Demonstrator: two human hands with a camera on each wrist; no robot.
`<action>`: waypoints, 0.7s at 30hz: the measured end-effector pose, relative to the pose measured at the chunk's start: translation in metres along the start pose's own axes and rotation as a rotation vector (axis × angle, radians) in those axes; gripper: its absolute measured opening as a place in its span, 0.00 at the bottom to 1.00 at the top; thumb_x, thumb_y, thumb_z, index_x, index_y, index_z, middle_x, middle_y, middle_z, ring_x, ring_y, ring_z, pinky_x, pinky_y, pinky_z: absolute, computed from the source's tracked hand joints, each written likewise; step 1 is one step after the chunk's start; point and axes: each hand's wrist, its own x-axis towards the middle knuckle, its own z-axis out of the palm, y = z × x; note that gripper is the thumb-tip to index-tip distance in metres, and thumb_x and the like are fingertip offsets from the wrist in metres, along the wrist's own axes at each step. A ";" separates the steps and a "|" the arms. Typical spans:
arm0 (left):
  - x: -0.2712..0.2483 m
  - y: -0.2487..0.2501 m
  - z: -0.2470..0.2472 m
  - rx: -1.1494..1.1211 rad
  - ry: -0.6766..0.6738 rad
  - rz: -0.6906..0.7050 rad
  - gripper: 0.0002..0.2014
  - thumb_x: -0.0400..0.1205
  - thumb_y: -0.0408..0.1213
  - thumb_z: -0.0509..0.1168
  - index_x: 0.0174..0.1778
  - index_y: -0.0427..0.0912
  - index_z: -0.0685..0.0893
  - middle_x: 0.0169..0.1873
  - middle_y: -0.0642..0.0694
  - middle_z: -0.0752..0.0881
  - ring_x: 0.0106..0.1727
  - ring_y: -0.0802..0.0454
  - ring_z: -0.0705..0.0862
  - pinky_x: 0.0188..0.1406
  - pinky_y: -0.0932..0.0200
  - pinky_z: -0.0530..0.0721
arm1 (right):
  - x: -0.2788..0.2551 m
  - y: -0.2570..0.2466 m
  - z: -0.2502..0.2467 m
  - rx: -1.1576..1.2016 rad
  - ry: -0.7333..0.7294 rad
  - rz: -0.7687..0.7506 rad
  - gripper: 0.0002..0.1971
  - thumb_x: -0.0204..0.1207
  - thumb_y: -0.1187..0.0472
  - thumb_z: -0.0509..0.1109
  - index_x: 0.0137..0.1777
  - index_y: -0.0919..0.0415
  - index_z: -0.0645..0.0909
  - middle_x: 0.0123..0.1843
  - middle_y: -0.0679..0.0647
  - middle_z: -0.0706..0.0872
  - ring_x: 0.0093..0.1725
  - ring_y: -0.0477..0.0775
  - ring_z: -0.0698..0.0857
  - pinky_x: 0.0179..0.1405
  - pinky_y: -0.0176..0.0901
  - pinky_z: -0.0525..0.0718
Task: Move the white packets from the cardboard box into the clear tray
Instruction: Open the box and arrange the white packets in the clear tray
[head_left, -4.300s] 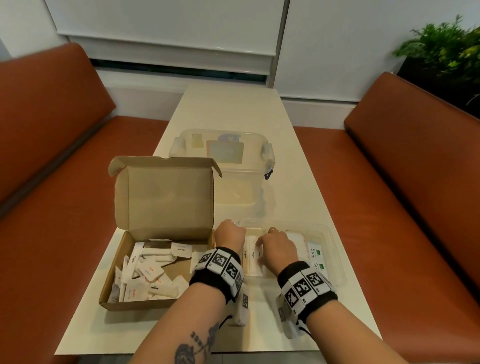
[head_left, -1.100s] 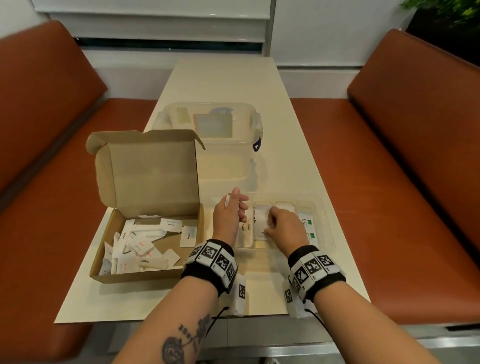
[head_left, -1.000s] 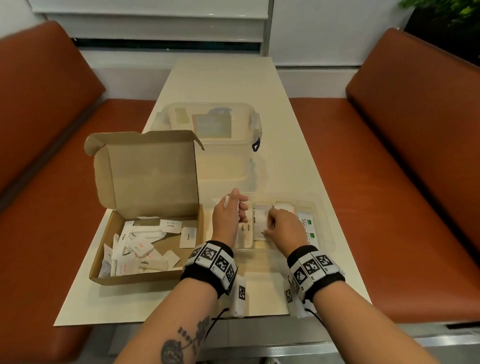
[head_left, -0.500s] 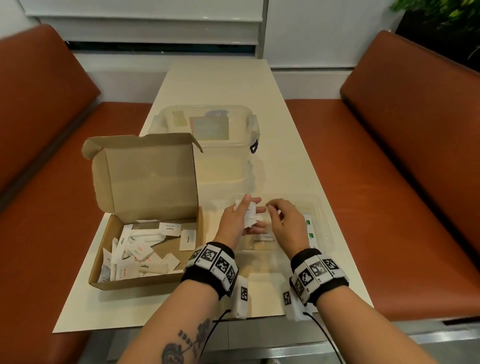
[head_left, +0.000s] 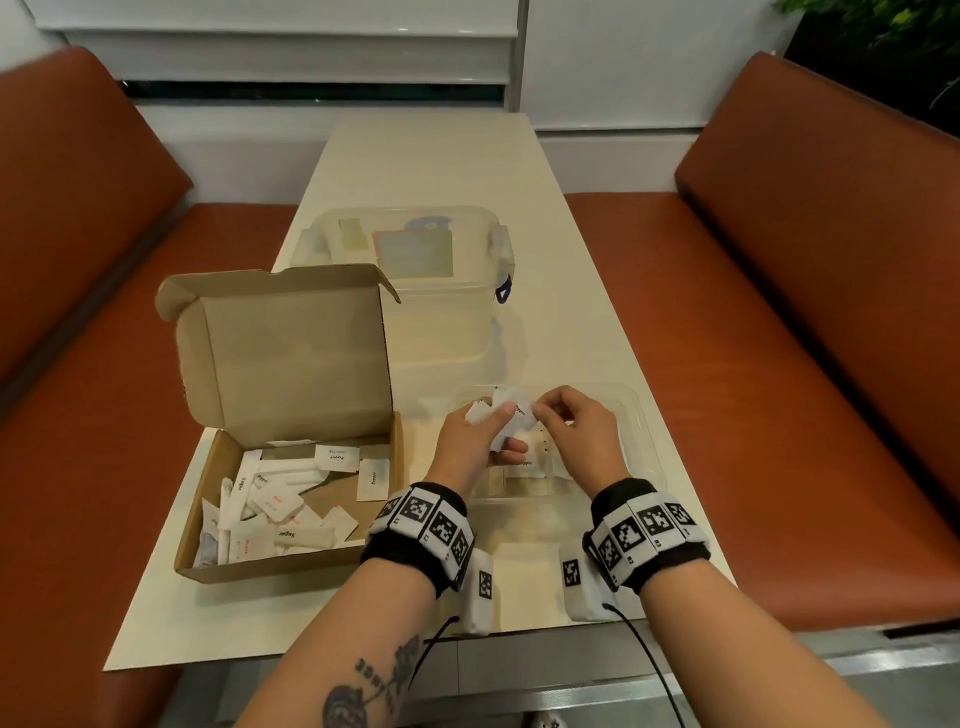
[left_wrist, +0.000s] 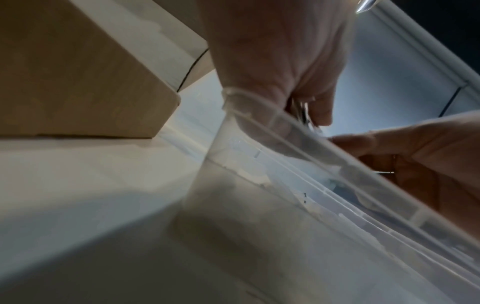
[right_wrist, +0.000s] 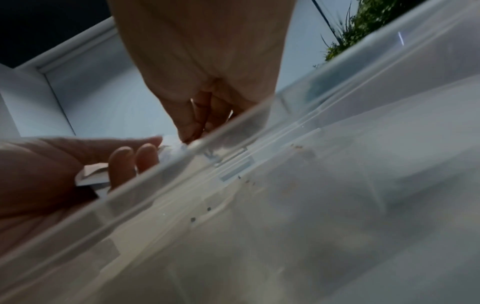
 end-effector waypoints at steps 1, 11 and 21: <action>0.001 0.000 0.000 -0.013 0.016 0.011 0.05 0.81 0.33 0.68 0.50 0.39 0.80 0.37 0.40 0.84 0.24 0.50 0.85 0.24 0.59 0.86 | 0.001 0.000 -0.002 0.000 -0.006 0.001 0.05 0.77 0.63 0.71 0.39 0.57 0.82 0.36 0.48 0.85 0.36 0.41 0.79 0.35 0.21 0.73; 0.009 -0.007 0.002 -0.007 0.097 0.058 0.02 0.83 0.34 0.65 0.47 0.40 0.80 0.35 0.39 0.82 0.23 0.51 0.84 0.21 0.60 0.84 | 0.002 -0.002 -0.009 0.062 -0.042 0.073 0.03 0.73 0.62 0.74 0.38 0.58 0.86 0.29 0.45 0.83 0.30 0.39 0.78 0.32 0.22 0.74; 0.013 -0.012 0.001 -0.099 0.204 0.189 0.07 0.84 0.34 0.62 0.42 0.43 0.84 0.39 0.40 0.89 0.23 0.50 0.79 0.21 0.61 0.81 | 0.003 0.004 0.000 -0.488 -0.337 0.058 0.07 0.74 0.58 0.74 0.43 0.62 0.89 0.36 0.49 0.85 0.37 0.46 0.80 0.37 0.34 0.73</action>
